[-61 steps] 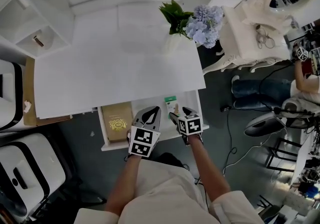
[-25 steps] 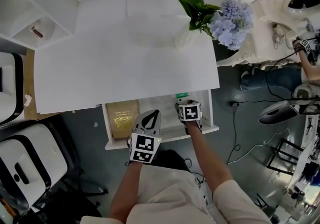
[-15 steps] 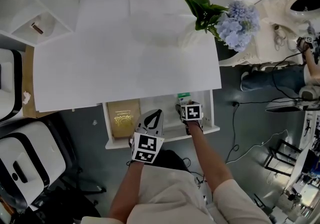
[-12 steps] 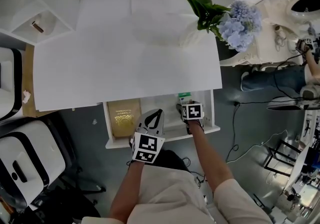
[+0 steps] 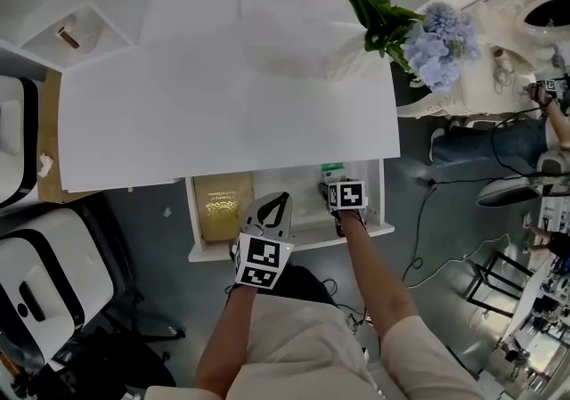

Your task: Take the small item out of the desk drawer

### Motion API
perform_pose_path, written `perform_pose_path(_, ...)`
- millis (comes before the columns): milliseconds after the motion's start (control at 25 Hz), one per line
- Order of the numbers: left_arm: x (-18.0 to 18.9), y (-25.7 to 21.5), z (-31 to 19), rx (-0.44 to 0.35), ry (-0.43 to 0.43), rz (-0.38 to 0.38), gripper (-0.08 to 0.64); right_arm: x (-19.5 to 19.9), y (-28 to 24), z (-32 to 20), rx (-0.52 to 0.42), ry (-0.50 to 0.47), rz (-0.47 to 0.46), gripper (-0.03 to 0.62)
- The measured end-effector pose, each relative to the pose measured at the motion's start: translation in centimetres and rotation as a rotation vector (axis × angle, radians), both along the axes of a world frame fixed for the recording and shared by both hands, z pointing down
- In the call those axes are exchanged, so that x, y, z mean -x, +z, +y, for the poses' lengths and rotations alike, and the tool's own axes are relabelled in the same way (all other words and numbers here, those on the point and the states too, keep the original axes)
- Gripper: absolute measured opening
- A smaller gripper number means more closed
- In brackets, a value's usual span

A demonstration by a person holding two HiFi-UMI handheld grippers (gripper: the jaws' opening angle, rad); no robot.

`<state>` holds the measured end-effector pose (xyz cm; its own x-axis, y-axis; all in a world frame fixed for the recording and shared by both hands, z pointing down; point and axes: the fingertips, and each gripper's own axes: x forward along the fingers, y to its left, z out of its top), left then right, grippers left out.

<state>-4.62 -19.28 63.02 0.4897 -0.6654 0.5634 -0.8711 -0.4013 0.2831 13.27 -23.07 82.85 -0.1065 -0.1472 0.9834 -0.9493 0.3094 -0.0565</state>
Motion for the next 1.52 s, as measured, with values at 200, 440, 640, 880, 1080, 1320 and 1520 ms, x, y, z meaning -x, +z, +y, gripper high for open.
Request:
perform_pose_path(200,-0.1,-0.1,-0.1,-0.002,0.000,0.010,0.017,-0.2,-0.1,0.0,0.017,-0.011,0.000,0.364)
perform_pose_path(440,-0.1,-0.2,-0.1,0.000,0.004,0.011,0.017,0.0,-0.2,0.4,0.023,-0.002,-0.007,0.362)
perform_pose_path(640,-0.3,-0.4,0.0,-0.007,0.010,0.008,0.017,0.3,-0.5,0.7,0.019,-0.002,-0.026,0.362)
perform_pose_path(880,-0.9,-1.0,-0.1,-0.022,0.026,-0.002,0.017,0.3,-1.5,1.0,0.010,-0.010,-0.036,0.362)
perform_pose_path(1080,-2.0,-1.5,-0.3,-0.031,0.048,-0.005,0.017,0.7,-3.0,0.6,-0.032,-0.007,-0.073,0.362)
perform_pose_path(1320,-3.1,-2.4,0.2,-0.049,0.074,-0.022,0.017,1.0,-5.5,0.7,-0.093,0.002,-0.122,0.362)
perform_pose_path(1520,-3.6,-3.1,0.8,-0.060,0.078,-0.035,0.017,1.5,-8.7,0.8,-0.185,0.039,-0.196,0.362)
